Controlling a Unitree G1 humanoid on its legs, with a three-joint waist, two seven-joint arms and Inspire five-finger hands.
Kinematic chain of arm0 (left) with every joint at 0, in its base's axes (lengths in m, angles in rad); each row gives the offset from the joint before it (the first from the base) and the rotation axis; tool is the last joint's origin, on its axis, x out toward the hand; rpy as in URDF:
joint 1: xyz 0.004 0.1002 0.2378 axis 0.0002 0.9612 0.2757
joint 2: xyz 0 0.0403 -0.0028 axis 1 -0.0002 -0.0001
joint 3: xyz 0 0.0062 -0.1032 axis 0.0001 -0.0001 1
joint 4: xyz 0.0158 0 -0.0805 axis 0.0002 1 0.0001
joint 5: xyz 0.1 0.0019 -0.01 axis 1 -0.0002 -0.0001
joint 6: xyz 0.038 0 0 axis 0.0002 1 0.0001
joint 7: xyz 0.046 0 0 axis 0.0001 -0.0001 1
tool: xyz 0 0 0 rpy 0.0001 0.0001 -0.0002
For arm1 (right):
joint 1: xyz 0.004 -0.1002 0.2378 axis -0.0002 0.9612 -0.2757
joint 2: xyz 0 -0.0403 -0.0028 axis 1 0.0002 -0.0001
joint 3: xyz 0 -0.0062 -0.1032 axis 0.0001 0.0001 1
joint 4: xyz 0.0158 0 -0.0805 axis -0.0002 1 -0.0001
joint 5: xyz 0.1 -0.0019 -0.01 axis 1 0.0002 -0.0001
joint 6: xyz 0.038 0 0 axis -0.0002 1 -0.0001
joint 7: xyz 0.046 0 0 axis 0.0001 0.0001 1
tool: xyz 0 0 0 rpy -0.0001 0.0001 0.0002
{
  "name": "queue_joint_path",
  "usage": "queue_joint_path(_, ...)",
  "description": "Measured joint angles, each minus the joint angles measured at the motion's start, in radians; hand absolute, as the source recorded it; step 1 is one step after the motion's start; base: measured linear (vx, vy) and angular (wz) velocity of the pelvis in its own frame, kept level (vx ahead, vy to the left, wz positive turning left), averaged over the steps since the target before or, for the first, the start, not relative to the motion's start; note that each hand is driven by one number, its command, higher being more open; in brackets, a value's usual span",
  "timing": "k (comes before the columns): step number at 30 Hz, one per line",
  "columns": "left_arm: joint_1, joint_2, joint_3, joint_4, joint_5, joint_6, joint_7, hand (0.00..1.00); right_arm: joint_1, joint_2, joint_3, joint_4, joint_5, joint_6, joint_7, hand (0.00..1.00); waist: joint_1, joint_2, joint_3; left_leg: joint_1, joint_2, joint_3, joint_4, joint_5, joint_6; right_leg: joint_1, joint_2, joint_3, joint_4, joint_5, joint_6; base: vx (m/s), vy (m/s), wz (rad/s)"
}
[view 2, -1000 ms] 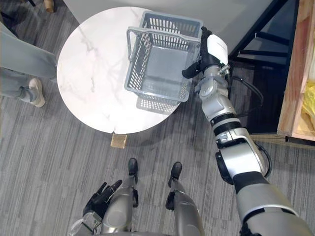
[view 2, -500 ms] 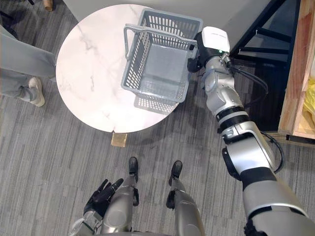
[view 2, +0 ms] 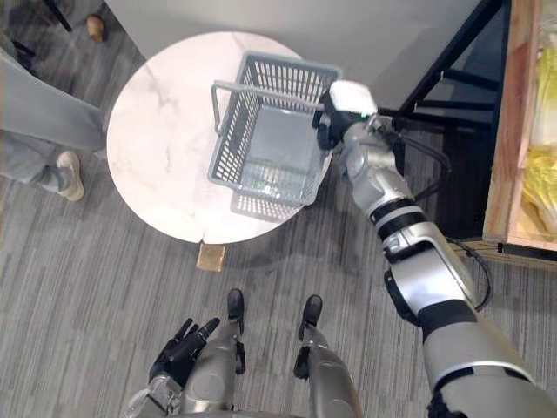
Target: Pick vegetable in the basket
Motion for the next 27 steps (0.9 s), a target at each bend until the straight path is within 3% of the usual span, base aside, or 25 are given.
queue_joint_path(7,0.0,-0.004,0.003,0.065,0.075,0.009,0.027,1.0,0.119,0.108,0.036,0.0,0.142,-0.011,0.087,0.0,-0.007,0.007,-0.113,0.054,0.005,0.035,-0.011,0.0,0.0,0.033,0.013,0.029,-0.003,0.0,0.0,-0.03,0.012,-0.13)
queue_joint_path(12,0.003,-0.01,0.021,0.087,0.113,0.03,0.05,1.0,0.202,0.189,0.036,-0.005,0.252,-0.016,0.089,0.0,-0.014,0.002,-0.179,0.095,0.008,0.051,-0.012,-0.001,-0.001,0.073,0.015,0.034,-0.009,0.0,0.0,-0.04,0.023,-0.04)
queue_joint_path(21,-0.022,-0.003,0.025,0.13,0.151,0.06,0.128,1.0,0.363,0.276,0.024,-0.176,0.488,0.036,0.044,0.0,-0.076,-0.027,-0.229,0.129,0.006,0.119,-0.012,-0.011,-0.004,0.082,0.021,0.111,-0.04,0.038,0.012,-0.07,0.044,-0.23)
queue_joint_path(27,-0.042,-0.005,0.022,0.183,0.13,0.063,0.163,1.0,0.558,0.267,-0.122,-0.407,0.577,0.043,-0.016,0.0,-0.127,-0.032,-0.257,0.153,0.012,0.169,-0.014,-0.023,-0.01,0.078,0.035,0.165,-0.039,0.048,0.014,-0.02,0.024,-0.28)
